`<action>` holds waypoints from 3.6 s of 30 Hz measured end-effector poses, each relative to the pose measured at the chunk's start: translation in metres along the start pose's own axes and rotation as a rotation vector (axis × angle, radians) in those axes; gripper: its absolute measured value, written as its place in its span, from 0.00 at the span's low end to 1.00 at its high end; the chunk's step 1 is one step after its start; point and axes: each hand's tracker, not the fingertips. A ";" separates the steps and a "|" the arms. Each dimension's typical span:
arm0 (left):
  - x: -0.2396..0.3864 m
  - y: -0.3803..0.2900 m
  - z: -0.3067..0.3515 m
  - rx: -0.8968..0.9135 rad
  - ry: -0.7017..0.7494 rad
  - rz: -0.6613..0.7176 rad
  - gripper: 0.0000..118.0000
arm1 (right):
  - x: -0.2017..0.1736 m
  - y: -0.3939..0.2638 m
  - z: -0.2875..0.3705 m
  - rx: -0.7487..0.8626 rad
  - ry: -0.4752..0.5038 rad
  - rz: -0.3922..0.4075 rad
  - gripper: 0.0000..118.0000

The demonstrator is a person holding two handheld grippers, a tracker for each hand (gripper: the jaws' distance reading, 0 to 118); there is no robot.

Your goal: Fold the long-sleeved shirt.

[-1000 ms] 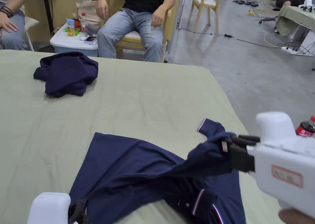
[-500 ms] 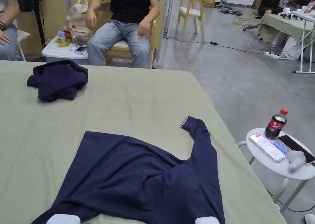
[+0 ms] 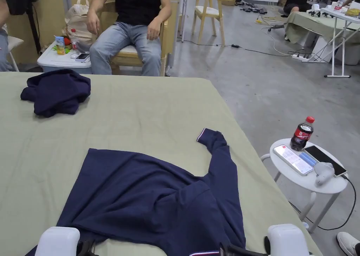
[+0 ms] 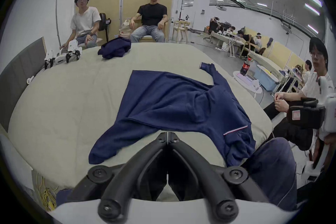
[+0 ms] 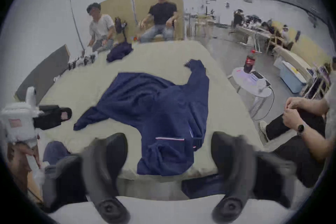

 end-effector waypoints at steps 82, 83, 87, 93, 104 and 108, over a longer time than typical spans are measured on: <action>-0.138 0.183 -0.335 -0.191 0.049 0.042 0.00 | 0.107 0.101 -0.297 -0.320 -0.191 -0.029 0.02; -0.138 0.186 -0.325 -0.182 0.046 0.043 0.00 | 0.104 0.109 -0.288 -0.283 -0.187 -0.022 0.02; -0.143 0.214 -0.271 -0.098 0.059 0.037 0.00 | 0.099 0.149 -0.254 -0.167 -0.150 -0.019 0.02; -0.150 0.272 -0.153 0.103 0.053 0.104 0.00 | 0.070 0.229 -0.183 0.028 -0.126 0.082 0.02; -0.131 0.368 0.068 0.413 0.129 0.058 0.00 | 0.019 0.376 -0.017 0.375 -0.078 0.215 0.02; -0.106 0.387 0.135 0.480 0.137 0.053 0.00 | 0.003 0.415 0.044 0.483 -0.084 0.259 0.02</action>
